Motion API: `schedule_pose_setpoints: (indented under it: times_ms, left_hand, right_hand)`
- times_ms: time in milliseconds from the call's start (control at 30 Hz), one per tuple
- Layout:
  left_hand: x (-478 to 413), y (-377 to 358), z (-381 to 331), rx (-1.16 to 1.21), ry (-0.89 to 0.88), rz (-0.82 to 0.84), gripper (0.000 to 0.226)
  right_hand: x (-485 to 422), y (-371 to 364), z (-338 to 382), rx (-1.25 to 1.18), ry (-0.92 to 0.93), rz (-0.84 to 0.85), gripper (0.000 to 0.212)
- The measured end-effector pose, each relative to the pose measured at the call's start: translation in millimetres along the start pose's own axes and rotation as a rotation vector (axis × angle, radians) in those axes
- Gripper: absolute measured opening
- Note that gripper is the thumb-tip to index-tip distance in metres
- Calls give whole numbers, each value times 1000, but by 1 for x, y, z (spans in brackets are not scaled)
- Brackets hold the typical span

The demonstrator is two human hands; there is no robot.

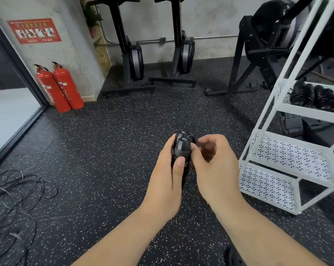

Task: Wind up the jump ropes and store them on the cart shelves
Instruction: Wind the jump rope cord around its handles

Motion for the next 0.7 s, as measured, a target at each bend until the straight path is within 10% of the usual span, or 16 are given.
schedule_pose_setpoints:
  times_ms: [267,433,700]
  left_hand:
    - [-6,1,-3,266,197,-134,40]
    - [-8,4,4,660,452,-253,50]
    - [-22,20,34,420,426,-215,37]
  right_hand:
    - [-15,-1,-5,-247,-106,120,23]
    - [-6,-17,-4,-681,-434,494,16]
    - [60,-33,36,215,199,403,14]
Point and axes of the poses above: each hand's wrist, its own x-axis away from the middle knuckle, its own y-axis out of the back of the hand, z = x × y, the point moved 5 cm from there along -x, towards the middle knuckle, and after that the axes turned 7 degrees about -y, right-handed, at the moved point
